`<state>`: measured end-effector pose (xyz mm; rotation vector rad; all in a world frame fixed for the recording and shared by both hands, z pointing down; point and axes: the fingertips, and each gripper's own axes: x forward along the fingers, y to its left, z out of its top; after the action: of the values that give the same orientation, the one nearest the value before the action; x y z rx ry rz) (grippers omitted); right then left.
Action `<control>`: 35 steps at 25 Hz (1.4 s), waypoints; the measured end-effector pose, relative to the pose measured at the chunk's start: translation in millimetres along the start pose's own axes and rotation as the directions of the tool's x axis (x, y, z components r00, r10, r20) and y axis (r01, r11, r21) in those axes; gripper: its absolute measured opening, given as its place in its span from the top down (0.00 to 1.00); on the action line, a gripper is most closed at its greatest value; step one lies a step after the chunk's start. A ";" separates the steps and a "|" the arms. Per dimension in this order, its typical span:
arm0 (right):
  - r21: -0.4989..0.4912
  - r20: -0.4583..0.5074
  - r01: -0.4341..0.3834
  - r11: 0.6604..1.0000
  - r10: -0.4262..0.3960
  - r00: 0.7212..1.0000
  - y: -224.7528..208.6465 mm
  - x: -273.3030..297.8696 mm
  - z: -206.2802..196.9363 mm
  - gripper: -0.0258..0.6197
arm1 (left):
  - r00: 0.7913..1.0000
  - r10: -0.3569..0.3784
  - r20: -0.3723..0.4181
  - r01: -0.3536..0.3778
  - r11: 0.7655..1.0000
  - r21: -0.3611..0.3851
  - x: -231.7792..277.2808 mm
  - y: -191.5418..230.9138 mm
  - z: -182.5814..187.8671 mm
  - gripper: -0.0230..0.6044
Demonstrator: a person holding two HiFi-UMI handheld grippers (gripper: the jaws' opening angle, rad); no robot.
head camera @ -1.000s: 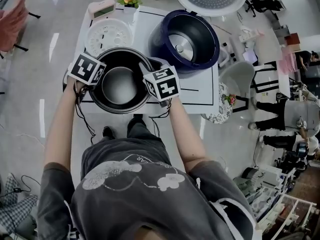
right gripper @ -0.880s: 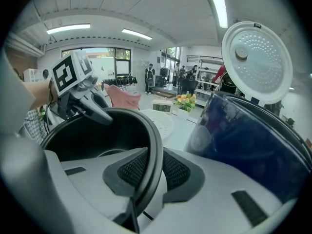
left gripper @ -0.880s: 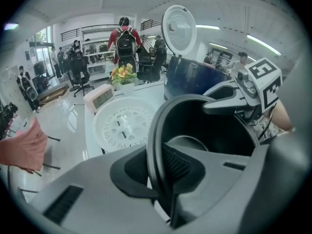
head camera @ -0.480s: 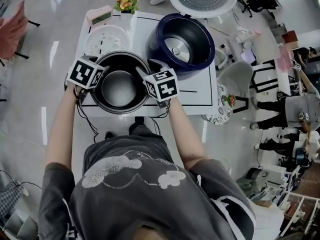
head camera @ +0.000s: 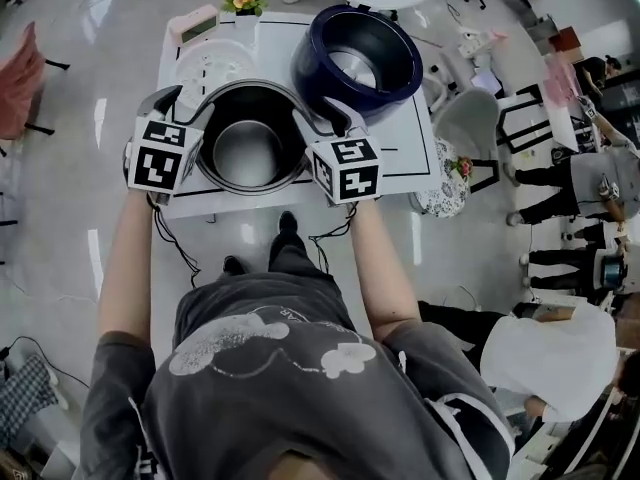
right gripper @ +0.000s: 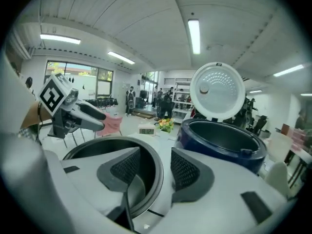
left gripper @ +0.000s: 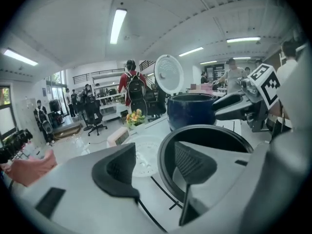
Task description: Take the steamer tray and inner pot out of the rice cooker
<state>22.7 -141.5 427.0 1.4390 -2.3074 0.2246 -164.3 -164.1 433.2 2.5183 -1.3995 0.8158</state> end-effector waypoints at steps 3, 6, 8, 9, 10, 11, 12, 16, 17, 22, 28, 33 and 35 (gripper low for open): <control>0.050 0.074 0.086 0.995 -0.090 0.993 -5.1 -24.6 12.0 0.65 | 0.995 0.016 0.101 -0.019 0.999 0.030 -18.1 -3.2 16.0 0.56; 0.069 0.132 0.135 0.988 -0.143 0.981 -6.1 -48.4 21.5 0.72 | 0.963 0.014 0.270 -0.029 0.998 0.052 -39.5 -11.6 39.2 0.59; 0.062 0.157 0.170 0.984 -0.178 0.972 -7.2 -62.2 24.6 0.79 | 0.941 0.017 0.337 -0.042 0.997 0.066 -51.6 -17.8 47.6 0.66; 0.060 0.163 0.186 0.981 -0.194 0.967 -8.2 -67.2 25.2 0.80 | 0.935 0.025 0.353 -0.052 0.996 0.068 -55.5 -19.6 49.6 0.70; 0.060 0.168 0.199 0.978 -0.207 0.964 -9.3 -71.4 25.6 0.83 | 0.931 0.035 0.364 -0.063 0.996 0.065 -58.6 -20.6 51.2 0.74; 0.062 0.173 0.208 0.976 -0.216 0.961 -10.2 -75.4 26.1 0.86 | 0.926 0.046 0.374 -0.074 0.996 0.059 -61.5 -21.4 52.8 0.80; 0.068 0.178 0.213 0.975 -0.222 0.959 -11.0 -79.7 26.7 0.87 | 0.922 0.055 0.384 -0.081 0.995 0.051 -64.5 -22.7 54.5 0.86; 0.107 0.207 0.219 0.970 -0.237 0.949 -14.3 -100.2 26.3 0.91 | 0.917 0.036 0.398 -0.058 0.997 0.042 -69.6 -38.6 57.4 0.95; 0.113 0.211 0.216 0.970 -0.236 0.949 -14.5 -104.4 25.0 0.91 | 0.919 0.022 0.394 -0.042 0.998 0.041 -69.1 -44.2 55.7 0.95; 0.092 0.205 0.206 0.974 -0.221 0.954 -8.1 -122.2 12.9 0.91 | 0.931 -0.021 0.364 0.011 1.000 0.030 -68.2 -68.7 37.9 0.95; 0.098 0.180 0.191 0.977 -0.206 0.962 -4.2 -152.6 -10.7 0.92 | 0.943 -0.015 0.332 0.008 1.000 0.023 -86.9 -97.0 21.4 0.95; 0.100 0.182 0.179 0.979 -0.195 0.964 6.4 -177.0 -24.8 0.92 | 0.947 -0.004 0.320 0.007 1.000 -0.008 -109.9 -115.9 8.5 0.95; 0.105 0.180 0.171 0.980 -0.187 0.966 14.8 -188.1 -35.0 0.92 | 0.952 0.001 0.308 0.009 0.999 -0.031 -119.0 -122.3 -3.0 0.95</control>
<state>90.6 31.9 380.3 1.7728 -2.3204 0.1442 -114.6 -6.8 389.3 2.7102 -1.4776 0.4050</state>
